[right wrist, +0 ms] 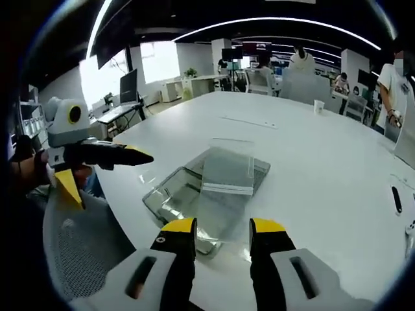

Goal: Insert the divider into the dual guide fixture by aligning both edges with the guide slots and pushing it downward to the bottom, including one-sided entry, uneven engagement, binding, and posture correction.

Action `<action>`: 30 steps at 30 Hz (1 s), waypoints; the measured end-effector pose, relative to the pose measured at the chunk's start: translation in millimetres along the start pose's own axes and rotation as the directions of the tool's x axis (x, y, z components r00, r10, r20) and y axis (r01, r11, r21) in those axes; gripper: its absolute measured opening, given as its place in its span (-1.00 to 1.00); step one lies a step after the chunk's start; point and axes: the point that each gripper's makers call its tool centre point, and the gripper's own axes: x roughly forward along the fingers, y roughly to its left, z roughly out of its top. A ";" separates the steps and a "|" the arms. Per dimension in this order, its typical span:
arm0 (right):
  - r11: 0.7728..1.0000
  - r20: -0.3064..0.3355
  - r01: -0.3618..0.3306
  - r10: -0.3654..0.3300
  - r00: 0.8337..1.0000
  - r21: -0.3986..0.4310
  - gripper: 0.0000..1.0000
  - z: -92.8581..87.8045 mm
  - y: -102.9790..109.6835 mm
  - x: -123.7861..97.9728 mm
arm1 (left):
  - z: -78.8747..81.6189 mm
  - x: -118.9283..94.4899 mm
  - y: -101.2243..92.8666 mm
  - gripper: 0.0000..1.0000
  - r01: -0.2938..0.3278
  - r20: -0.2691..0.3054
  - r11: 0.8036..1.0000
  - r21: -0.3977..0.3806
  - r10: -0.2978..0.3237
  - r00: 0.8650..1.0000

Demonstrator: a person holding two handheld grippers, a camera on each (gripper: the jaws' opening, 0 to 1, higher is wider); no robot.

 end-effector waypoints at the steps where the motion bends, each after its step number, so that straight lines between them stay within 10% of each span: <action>1: 1.000 0.003 -0.004 0.004 1.000 0.003 -0.44 0.5 1.0 0.1 | 0.2 0.1 0.3 0.53 0.000 0.005 1.000 -0.009 0.000 1.000; 30: 0.991 0.075 -0.106 0.112 0.991 -0.087 -0.44 22.4 41.7 0.9 | 13.9 -4.1 13.5 0.10 -0.040 0.117 0.986 -0.162 0.060 0.991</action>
